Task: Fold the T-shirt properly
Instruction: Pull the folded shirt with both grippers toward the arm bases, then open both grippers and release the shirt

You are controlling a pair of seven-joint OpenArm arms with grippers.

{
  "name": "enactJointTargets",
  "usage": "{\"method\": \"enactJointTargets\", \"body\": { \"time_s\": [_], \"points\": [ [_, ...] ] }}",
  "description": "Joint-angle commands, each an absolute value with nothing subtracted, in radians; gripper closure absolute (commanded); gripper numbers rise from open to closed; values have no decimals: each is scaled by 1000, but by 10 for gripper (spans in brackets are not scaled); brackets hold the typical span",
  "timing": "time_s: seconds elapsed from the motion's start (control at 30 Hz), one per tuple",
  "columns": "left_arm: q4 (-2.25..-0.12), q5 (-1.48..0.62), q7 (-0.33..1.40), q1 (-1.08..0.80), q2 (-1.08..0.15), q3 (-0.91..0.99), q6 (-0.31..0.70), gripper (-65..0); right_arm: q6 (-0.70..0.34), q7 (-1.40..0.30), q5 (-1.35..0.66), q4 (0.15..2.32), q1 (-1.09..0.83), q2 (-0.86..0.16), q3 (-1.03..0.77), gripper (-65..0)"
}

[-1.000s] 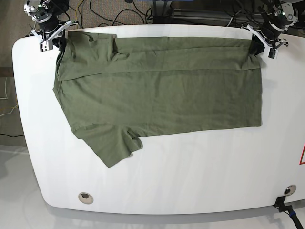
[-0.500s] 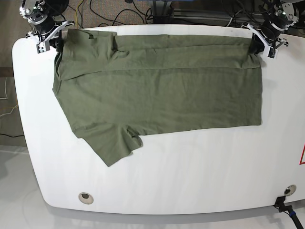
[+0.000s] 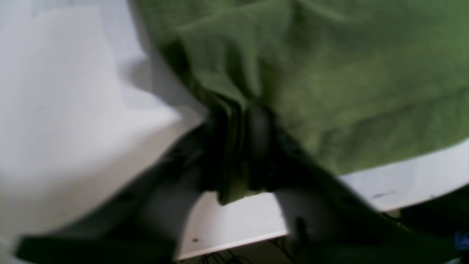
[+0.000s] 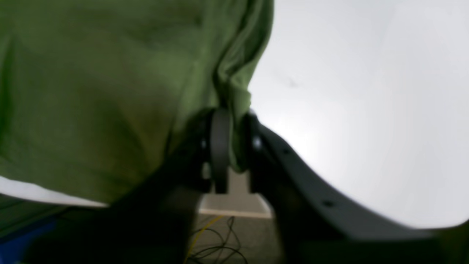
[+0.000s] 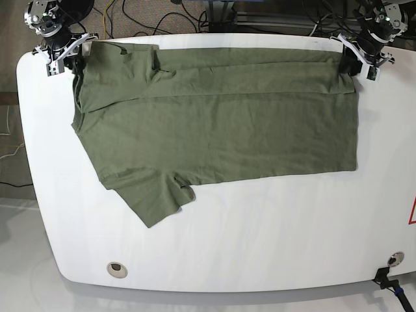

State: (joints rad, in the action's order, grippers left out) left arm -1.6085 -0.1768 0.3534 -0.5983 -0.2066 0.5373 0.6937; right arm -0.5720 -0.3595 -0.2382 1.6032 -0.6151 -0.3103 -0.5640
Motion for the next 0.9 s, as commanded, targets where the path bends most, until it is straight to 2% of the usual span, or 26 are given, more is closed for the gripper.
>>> {"method": "enactJointTargets", "body": {
  "time_s": [0.0, 0.07, 0.1, 0.3, 0.47, 0.67, 0.87],
  "points": [
    [-1598, -94, 464, -619, -206, 533, 698, -273, -565, -401, -206, 1635, -631, -318, -568, -174],
    [-1600, -96, 463, -616, -206, 533, 698, -349, -565, -401, -206, 1661, -638, -317, -568, -212],
    [-1601, -96, 463, -616, -206, 533, 698, -355, -565, -401, -206, 1670, -636, -317, -568, -219],
    [-1698, -96, 460, -611, -220, 541, 698, -355, -559, -403, -203, 1776, -634, -317, -568, -221],
    [-1805, -96, 464, -591, -216, 598, 698, -355, -562, -472, -199, 1863, -601, -318, -585, -221],
    [-1856, -99, 464, -481, -214, 611, 698, -355, -565, -582, -203, 1926, -490, -318, -605, -221],
    [-1856, -96, 464, -367, -191, 607, 698, -355, -567, -593, -200, 1920, -377, -317, -556, -221]
  ]
}}
